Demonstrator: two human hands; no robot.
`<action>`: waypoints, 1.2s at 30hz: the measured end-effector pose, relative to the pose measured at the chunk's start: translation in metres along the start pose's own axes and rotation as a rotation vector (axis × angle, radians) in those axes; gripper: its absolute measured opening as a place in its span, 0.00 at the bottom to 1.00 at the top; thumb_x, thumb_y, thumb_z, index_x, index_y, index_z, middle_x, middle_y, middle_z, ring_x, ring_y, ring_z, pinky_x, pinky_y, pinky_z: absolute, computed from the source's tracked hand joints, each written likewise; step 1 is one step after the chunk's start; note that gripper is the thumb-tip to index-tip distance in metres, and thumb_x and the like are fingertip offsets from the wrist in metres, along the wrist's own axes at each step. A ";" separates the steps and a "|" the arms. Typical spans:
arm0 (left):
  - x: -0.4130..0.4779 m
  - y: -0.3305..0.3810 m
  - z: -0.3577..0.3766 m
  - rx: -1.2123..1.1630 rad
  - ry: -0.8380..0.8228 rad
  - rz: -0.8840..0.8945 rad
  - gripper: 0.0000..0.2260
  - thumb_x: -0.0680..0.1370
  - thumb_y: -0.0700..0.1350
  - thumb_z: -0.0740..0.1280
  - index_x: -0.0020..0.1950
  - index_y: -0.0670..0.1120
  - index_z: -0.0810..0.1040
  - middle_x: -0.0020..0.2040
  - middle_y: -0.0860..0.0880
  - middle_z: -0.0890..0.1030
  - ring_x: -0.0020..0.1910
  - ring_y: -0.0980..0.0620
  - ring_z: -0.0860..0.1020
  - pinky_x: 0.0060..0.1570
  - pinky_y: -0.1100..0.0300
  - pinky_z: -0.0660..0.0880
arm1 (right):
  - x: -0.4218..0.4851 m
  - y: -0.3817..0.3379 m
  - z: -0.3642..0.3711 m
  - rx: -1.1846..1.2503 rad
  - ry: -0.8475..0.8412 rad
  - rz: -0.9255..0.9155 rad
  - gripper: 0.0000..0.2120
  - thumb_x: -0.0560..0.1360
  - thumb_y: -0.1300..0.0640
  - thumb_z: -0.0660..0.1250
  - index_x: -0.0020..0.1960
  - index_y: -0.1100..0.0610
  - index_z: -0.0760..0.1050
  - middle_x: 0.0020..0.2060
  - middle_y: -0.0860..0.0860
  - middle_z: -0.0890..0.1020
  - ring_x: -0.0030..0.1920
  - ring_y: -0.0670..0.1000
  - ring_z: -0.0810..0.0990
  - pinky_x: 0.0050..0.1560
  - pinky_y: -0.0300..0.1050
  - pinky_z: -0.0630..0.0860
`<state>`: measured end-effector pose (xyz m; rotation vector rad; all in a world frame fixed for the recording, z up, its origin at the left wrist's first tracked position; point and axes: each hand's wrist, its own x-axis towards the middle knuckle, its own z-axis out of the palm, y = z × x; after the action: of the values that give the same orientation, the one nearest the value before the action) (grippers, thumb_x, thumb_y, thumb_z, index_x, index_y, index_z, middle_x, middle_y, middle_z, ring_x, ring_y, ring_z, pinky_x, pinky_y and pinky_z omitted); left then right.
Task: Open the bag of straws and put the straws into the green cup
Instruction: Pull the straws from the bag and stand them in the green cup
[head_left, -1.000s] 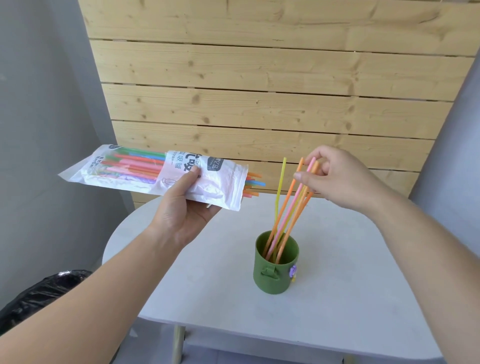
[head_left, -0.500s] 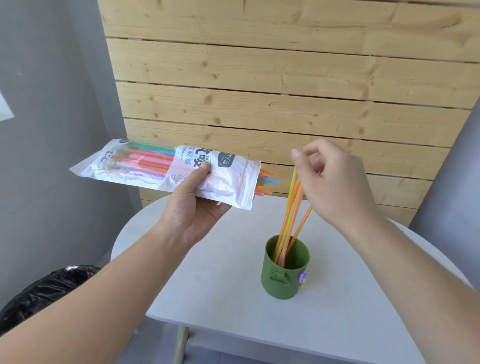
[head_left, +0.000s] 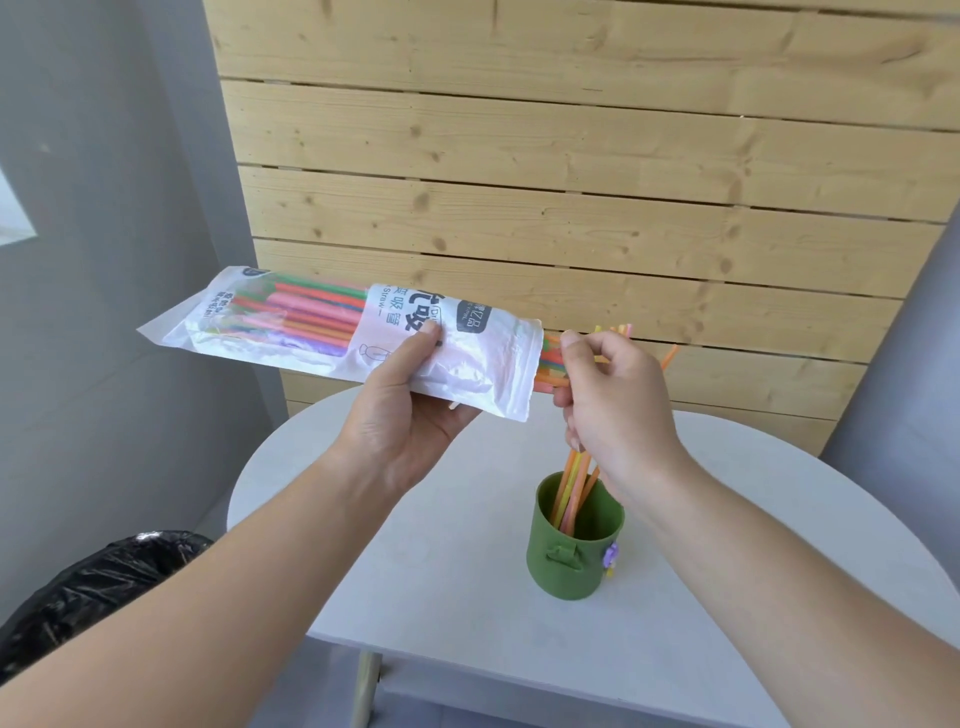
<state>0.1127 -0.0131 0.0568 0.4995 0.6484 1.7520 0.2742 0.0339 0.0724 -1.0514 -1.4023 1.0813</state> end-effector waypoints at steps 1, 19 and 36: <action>0.000 0.001 -0.001 -0.005 0.008 0.003 0.05 0.84 0.43 0.67 0.53 0.45 0.83 0.53 0.46 0.88 0.58 0.44 0.85 0.62 0.44 0.82 | 0.000 0.000 -0.002 -0.016 0.013 -0.022 0.11 0.83 0.50 0.63 0.44 0.52 0.76 0.27 0.51 0.77 0.19 0.46 0.68 0.24 0.43 0.65; 0.001 0.003 -0.002 -0.084 0.073 -0.012 0.05 0.83 0.42 0.69 0.50 0.44 0.84 0.53 0.44 0.88 0.62 0.46 0.86 0.68 0.41 0.78 | 0.003 0.000 -0.011 0.097 0.048 -0.032 0.07 0.81 0.49 0.67 0.46 0.51 0.78 0.25 0.49 0.74 0.21 0.48 0.67 0.24 0.41 0.65; 0.003 0.002 -0.004 -0.087 0.082 -0.017 0.04 0.83 0.42 0.68 0.52 0.44 0.83 0.54 0.44 0.88 0.64 0.45 0.84 0.69 0.40 0.77 | 0.005 0.001 -0.015 0.174 0.043 0.011 0.05 0.81 0.53 0.66 0.48 0.52 0.76 0.30 0.54 0.79 0.22 0.50 0.67 0.23 0.42 0.67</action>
<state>0.1073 -0.0114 0.0549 0.3634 0.6293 1.7838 0.2884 0.0401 0.0737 -0.9520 -1.2458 1.1596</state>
